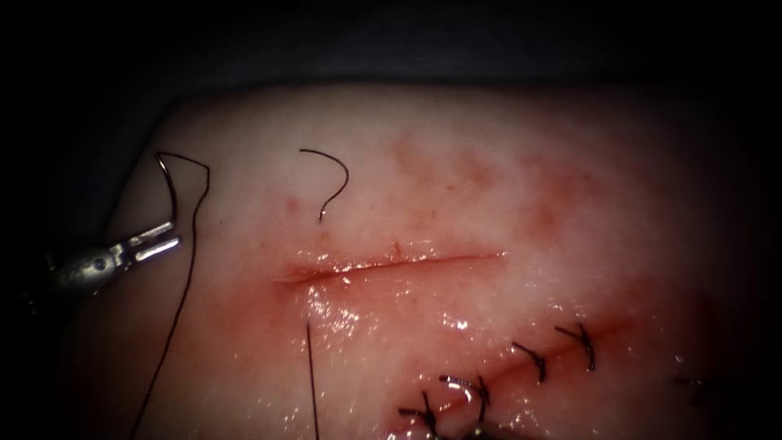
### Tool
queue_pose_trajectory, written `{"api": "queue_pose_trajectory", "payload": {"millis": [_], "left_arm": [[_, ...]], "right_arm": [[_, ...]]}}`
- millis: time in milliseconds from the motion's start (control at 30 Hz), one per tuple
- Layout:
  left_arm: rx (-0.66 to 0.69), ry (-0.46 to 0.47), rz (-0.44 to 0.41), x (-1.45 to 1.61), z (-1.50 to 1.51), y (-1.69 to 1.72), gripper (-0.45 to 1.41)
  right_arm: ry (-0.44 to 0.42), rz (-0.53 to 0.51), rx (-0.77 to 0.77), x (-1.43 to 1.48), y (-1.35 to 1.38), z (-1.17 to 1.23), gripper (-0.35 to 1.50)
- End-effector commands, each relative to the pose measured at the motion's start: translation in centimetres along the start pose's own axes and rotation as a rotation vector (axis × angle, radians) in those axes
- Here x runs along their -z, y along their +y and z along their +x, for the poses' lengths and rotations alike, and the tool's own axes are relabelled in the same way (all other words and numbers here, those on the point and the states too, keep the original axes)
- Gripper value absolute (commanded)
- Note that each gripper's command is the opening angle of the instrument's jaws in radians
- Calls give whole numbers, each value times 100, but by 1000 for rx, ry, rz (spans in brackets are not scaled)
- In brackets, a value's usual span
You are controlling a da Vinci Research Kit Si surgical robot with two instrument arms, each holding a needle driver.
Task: Wound Closure
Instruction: Grab the thread with the right gripper and pull it through the incision until a short thread tail remains, then adjust the short suture tail with the right gripper.
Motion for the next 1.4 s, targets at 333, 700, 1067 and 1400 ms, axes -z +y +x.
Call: {"api": "queue_pose_trajectory", "payload": {"millis": [333, 700, 1067, 1400], "left_arm": [[-2, 2, 1, -8, -2, -1, -45], [-3, 3, 2, -8, -3, 0, -45], [-4, 4, -1, -4, -4, -1, -45], [-3, 7, -9, 2, -6, -7, -45]], "right_arm": [[105, -178, -252, 61, 46, -26, 126], [149, -479, -828, 174, 123, -93, 141], [152, -456, -683, 200, 132, -93, 148], [164, -415, -629, 250, 71, -57, 148]]}}
